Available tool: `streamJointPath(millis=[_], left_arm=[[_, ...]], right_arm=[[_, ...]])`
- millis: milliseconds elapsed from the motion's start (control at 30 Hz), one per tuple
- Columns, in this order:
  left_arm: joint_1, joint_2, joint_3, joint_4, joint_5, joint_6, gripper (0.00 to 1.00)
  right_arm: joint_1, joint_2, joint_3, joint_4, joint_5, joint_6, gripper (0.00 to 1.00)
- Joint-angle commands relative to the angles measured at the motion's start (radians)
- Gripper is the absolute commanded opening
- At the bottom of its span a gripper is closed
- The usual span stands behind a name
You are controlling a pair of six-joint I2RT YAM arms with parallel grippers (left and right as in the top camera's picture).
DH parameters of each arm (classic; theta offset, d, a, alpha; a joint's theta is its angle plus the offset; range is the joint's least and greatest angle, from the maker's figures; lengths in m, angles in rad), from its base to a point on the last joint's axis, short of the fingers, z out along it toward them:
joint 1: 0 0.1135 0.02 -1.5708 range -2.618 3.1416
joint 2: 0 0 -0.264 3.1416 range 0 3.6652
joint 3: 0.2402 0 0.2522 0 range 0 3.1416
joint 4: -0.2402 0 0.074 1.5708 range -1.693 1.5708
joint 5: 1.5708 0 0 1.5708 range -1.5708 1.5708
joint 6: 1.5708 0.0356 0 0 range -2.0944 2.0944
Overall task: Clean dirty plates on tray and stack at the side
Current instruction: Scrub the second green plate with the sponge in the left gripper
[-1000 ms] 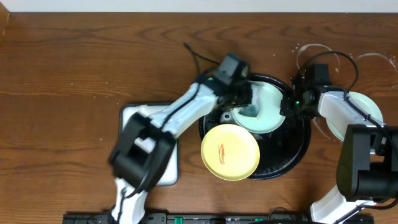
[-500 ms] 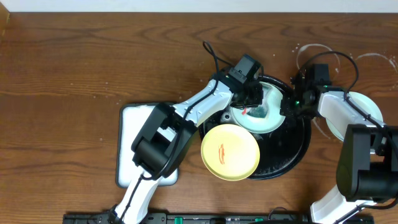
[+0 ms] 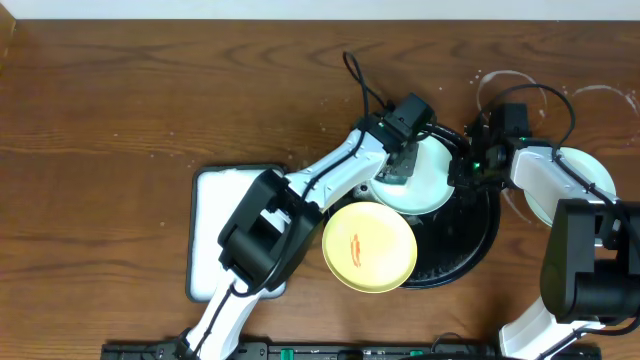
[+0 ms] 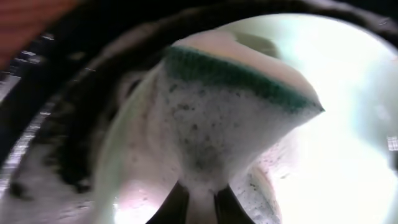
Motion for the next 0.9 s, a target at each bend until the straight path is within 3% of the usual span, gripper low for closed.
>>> streamJointPath(millis=[0, 433, 733, 867], left_arm=[[0.041, 0.077, -0.054, -0.048, -0.345, 0.121, 0.07], [0.04, 0.077, 0.093, -0.18, -0.468, 0.127, 0.08], [0.042, 0.044, 0.212, -0.308, -0.455, 0.082, 0.08], [0.05, 0.001, 0.212, -0.34, -0.341, 0.082, 0.08]], right_arm=[[0.01, 0.024, -0.019, -0.024, 0.027, 0.003, 0.01], [0.01, 0.024, -0.019, -0.041, 0.027, 0.004, 0.01], [0.01, 0.024, -0.019, -0.05, 0.027, 0.003, 0.01], [0.01, 0.024, -0.019, -0.05, 0.027, 0.003, 0.01]])
